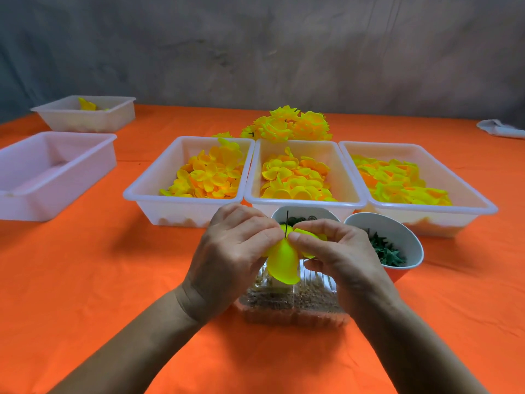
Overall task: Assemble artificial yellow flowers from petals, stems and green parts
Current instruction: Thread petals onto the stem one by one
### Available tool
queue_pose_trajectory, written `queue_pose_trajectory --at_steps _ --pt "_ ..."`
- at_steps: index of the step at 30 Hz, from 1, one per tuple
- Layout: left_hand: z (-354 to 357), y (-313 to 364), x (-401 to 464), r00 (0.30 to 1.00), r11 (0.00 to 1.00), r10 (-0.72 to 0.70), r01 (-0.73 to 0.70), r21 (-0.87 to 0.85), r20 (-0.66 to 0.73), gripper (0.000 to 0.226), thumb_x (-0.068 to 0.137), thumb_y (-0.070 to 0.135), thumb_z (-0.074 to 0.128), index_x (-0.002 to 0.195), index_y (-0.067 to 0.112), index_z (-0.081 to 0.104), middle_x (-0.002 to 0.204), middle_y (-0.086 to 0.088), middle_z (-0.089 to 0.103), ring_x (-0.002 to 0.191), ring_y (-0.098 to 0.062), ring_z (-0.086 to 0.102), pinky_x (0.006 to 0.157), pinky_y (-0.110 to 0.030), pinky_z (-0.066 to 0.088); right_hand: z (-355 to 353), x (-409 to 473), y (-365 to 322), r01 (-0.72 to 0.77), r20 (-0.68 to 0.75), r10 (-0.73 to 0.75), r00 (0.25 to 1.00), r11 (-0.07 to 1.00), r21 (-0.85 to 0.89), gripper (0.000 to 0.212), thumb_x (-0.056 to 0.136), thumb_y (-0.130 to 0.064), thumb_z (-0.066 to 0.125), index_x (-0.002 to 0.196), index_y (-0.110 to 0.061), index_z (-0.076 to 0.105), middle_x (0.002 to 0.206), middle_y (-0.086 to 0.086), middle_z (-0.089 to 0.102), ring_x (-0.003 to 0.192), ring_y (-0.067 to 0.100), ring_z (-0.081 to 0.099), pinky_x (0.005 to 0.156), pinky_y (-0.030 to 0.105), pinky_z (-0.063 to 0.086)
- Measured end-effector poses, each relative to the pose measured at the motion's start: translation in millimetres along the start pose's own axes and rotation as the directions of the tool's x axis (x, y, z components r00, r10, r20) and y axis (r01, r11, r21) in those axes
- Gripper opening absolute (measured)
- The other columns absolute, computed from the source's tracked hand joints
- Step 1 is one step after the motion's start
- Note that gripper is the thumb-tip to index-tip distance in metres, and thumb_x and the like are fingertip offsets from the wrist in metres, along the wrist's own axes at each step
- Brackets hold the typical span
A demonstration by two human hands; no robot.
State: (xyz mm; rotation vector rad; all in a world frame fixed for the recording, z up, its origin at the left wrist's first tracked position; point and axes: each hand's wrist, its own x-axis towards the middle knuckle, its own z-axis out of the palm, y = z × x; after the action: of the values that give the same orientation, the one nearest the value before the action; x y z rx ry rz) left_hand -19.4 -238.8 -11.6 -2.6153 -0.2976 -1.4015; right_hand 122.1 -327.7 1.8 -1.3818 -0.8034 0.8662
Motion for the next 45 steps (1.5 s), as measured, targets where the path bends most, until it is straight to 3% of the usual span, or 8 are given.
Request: queue_pose_trajectory --at_steps 10,17,23,28,35,45 --pt "5 0 -2 0.998 0.997 0.055 -0.053 0.058 -0.034 0.018 0.089 0.008 0.061 0.076 0.001 0.072 0.086 -0.007 0.071 0.078 -0.028 0.064 0.078 -0.038 0.046 6 4 -2 -0.135 -0.02 0.138 0.99 0.985 0.11 0.013 0.071 -0.003 0.074 0.07 -0.015 0.068 0.06 -0.003 0.067 0.055 0.008 0.061 0.06 0.026 0.044" --pt "8 1 -4 0.995 0.993 0.081 -0.075 0.097 -0.061 0.023 0.092 0.008 0.058 0.075 0.001 0.072 0.085 -0.008 0.071 0.077 -0.028 0.063 0.078 -0.038 0.047 7 3 -8 -0.13 -0.026 0.132 0.991 0.989 0.068 0.018 0.072 0.0 0.073 0.071 -0.016 0.066 0.053 -0.008 0.064 0.048 -0.001 0.058 0.057 0.025 0.039" --pt "6 3 -7 0.994 0.994 0.077 -0.072 0.077 -0.075 0.03 0.096 0.014 0.052 0.078 0.002 0.072 0.088 -0.008 0.071 0.079 -0.029 0.063 0.081 -0.038 0.045 3 4 -9 -0.153 0.015 0.153 0.988 0.988 0.033 0.016 0.077 -0.001 0.069 0.081 -0.017 0.068 0.065 0.0 0.066 0.058 0.008 0.06 0.055 0.022 0.044" --pt "8 2 -8 0.993 0.993 0.083 -0.075 0.091 -0.082 0.027 0.095 0.013 0.055 0.077 0.004 0.073 0.087 -0.007 0.07 0.079 -0.029 0.062 0.08 -0.037 0.045 5 6 -7 -0.125 0.005 0.124 0.992 0.991 0.041 0.017 0.076 0.002 0.069 0.079 -0.015 0.067 0.059 -0.002 0.066 0.053 0.006 0.061 0.05 0.019 0.047" --pt "12 2 -16 0.996 0.995 0.078 -0.074 0.072 -0.05 0.021 0.091 0.008 0.059 0.076 0.003 0.072 0.083 -0.006 0.07 0.075 -0.028 0.062 0.078 -0.039 0.046 6 7 0 -0.074 -0.046 0.072 0.996 0.997 -0.025 0.021 0.074 0.006 0.069 0.075 -0.015 0.067 0.05 -0.009 0.062 0.045 -0.001 0.055 0.041 0.013 0.041" --pt "9 4 -20 0.999 0.999 0.007 -0.005 0.033 -0.05 0.023 0.092 0.008 0.056 0.081 0.003 0.074 0.088 -0.007 0.071 0.078 -0.029 0.062 0.081 -0.037 0.045 0 8 4 -0.114 -0.049 0.114 0.992 0.993 -0.004 0.03 0.072 0.0 0.074 0.095 -0.018 0.066 0.076 0.004 0.066 0.059 0.011 0.06 0.051 0.024 0.043"
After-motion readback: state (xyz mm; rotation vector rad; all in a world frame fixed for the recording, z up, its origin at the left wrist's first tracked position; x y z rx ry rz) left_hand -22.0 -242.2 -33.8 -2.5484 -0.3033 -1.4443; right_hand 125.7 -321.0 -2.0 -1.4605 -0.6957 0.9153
